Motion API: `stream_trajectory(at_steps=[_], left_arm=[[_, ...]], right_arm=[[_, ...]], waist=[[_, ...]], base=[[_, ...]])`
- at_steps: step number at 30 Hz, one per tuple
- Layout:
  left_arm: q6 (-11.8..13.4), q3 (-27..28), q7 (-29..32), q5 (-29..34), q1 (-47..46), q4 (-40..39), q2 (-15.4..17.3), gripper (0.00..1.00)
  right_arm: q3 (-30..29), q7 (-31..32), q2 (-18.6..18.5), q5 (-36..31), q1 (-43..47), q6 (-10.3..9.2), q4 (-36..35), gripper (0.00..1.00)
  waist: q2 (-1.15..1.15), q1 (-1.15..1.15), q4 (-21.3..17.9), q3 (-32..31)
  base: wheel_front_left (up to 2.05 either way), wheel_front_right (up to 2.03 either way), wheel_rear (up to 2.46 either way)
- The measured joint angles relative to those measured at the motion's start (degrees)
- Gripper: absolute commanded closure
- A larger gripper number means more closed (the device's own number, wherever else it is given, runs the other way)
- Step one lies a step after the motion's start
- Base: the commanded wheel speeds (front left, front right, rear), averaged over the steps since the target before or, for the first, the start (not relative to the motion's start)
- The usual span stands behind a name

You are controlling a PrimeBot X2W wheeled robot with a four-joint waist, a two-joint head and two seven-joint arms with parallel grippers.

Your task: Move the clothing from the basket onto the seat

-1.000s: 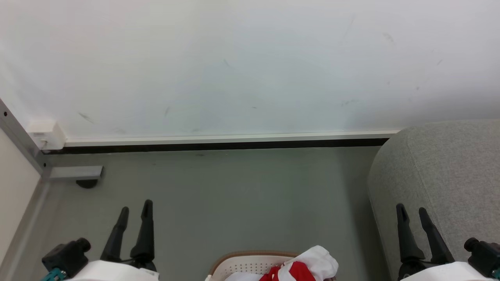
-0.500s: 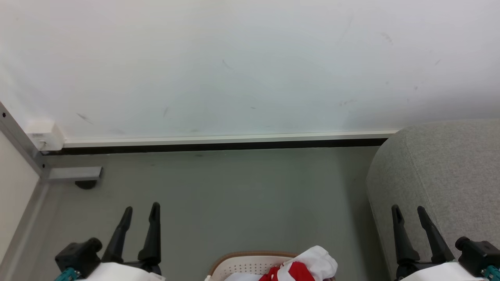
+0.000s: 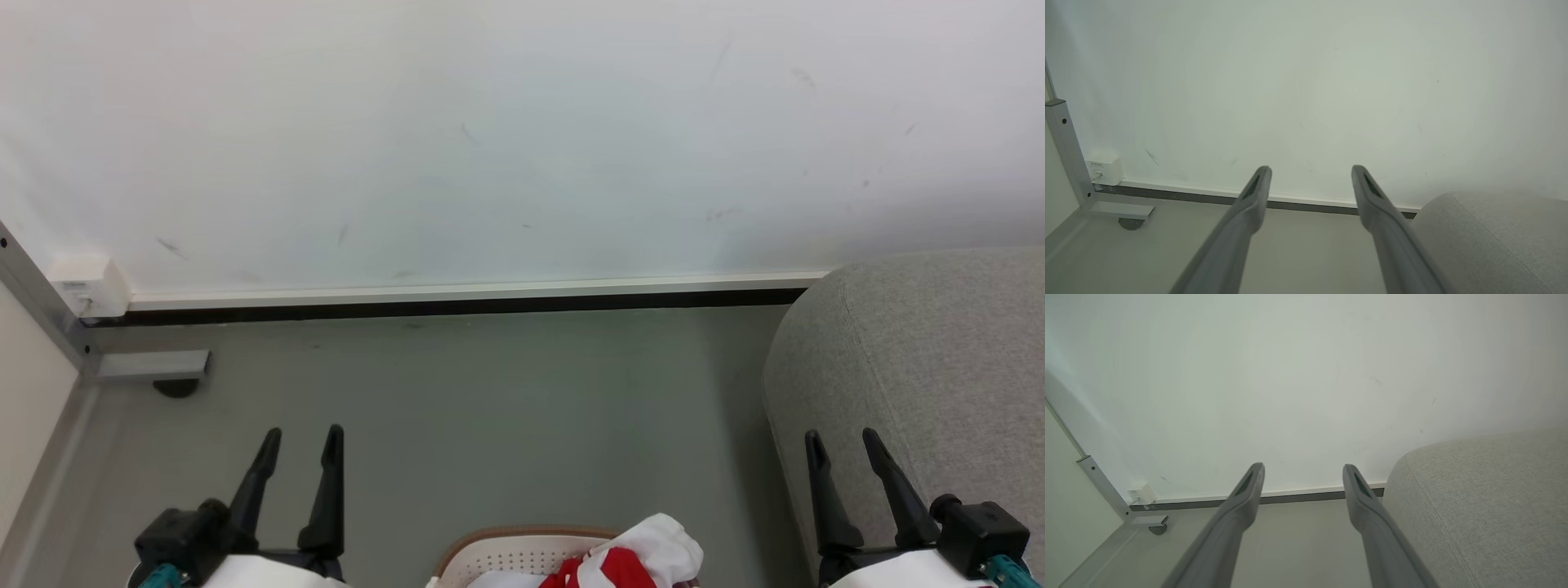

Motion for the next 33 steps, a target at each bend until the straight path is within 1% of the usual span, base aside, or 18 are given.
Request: stream_trajectory(at_steps=[15, 33], left_arm=[[-0.7, 0.1, -1.6, 5.8, 0.1, -0.6, -0.4, 0.00], [-1.7, 1.0, -3.7, 12.4, 0.3, -1.7, -1.0, 0.00]], right_arm=[[0.5, -0.8, 0.5, -7.7, -0.4, 0.00, 0.4, 0.00], [0.0, -1.9, 1.2, -14.0, -0.4, 0.00, -0.7, 0.00]], waist=[[0.00, 0.00, -0.1, -0.2], [0.00, 0.00, -0.9, -0.2]], base=[[0.00, 0.00, 0.00], [0.00, 0.00, 0.00]])
